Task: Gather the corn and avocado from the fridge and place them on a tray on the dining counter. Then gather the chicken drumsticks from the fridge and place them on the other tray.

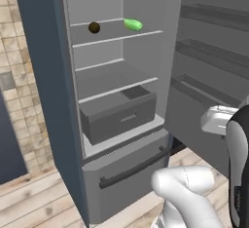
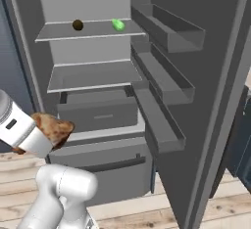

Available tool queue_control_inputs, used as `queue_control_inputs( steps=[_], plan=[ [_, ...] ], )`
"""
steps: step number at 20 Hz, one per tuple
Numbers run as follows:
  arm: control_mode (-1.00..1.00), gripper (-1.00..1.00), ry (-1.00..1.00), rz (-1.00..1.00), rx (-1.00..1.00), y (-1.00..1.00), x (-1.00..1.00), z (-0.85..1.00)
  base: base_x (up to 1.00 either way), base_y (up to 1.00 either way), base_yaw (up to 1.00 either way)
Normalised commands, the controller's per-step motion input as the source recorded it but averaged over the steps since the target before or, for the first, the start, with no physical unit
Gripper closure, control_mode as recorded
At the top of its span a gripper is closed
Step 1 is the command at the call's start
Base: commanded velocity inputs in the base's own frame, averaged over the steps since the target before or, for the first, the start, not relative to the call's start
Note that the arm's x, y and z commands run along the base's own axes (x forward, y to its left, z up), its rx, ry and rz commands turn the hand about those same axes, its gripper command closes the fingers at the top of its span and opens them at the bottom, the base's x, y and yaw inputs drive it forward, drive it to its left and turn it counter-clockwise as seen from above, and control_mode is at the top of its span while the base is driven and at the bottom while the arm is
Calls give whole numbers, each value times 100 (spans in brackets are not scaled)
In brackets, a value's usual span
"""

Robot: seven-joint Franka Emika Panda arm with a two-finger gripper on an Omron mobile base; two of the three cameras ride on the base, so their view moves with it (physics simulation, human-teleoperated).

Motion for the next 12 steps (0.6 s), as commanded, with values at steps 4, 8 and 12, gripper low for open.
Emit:
queue_control_inputs(
  steps=[4, 8, 12],
  plan=[
    [100, 100, 0, 0, 0, 0, 0, 0, -76, 43, -4],
    [100, 100, 0, 0, 0, 0, 0, 0, -77, 45, -5],
    [100, 100, 0, 0, 0, 0, 0, 0, -85, 41, -8]
  ],
)
